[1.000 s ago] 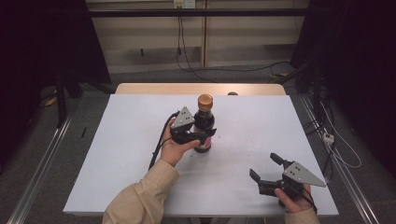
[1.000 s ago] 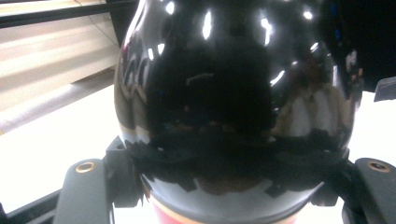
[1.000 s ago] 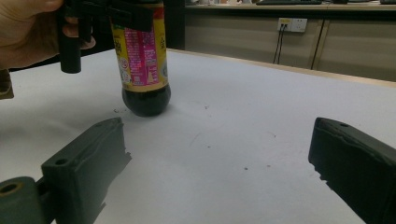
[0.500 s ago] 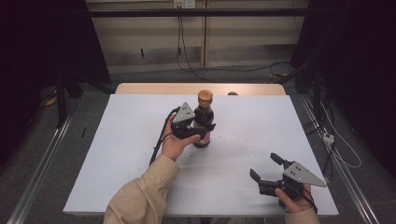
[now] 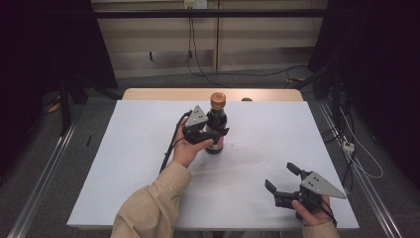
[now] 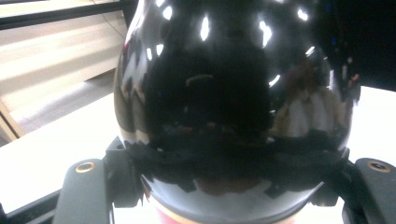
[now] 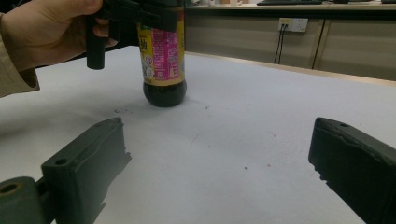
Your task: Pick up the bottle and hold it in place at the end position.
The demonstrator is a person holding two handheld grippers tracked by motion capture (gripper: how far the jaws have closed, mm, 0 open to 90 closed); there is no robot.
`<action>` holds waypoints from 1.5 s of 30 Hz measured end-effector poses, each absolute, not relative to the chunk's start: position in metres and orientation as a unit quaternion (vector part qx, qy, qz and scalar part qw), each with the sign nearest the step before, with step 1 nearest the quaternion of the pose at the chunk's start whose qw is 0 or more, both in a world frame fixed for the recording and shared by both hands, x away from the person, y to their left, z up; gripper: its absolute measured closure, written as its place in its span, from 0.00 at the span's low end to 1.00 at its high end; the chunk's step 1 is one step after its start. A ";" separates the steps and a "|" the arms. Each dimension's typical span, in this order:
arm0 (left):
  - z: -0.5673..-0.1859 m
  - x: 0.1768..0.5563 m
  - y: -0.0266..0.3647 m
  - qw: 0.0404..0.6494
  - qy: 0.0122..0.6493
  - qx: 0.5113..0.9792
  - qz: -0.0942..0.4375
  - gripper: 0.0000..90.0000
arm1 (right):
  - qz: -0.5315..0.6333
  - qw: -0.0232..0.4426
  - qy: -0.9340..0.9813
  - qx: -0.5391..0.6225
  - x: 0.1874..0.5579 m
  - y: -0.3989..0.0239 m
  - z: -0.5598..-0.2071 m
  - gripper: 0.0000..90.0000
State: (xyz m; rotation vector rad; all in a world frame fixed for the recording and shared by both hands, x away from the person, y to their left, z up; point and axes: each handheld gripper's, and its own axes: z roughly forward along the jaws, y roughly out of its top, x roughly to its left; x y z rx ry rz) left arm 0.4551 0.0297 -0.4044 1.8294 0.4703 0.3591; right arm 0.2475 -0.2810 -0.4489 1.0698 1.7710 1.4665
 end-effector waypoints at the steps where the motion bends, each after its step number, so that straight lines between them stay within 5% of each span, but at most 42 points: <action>1: -0.405 0.455 0.030 0.573 0.203 0.779 0.153 0.34 | 0.552 0.298 0.667 0.403 0.247 -0.281 -0.449 0.04; 45: -0.411 0.462 0.039 0.586 0.204 0.771 0.144 0.33 | 0.541 0.266 0.690 0.400 0.272 -0.258 -0.443 0.03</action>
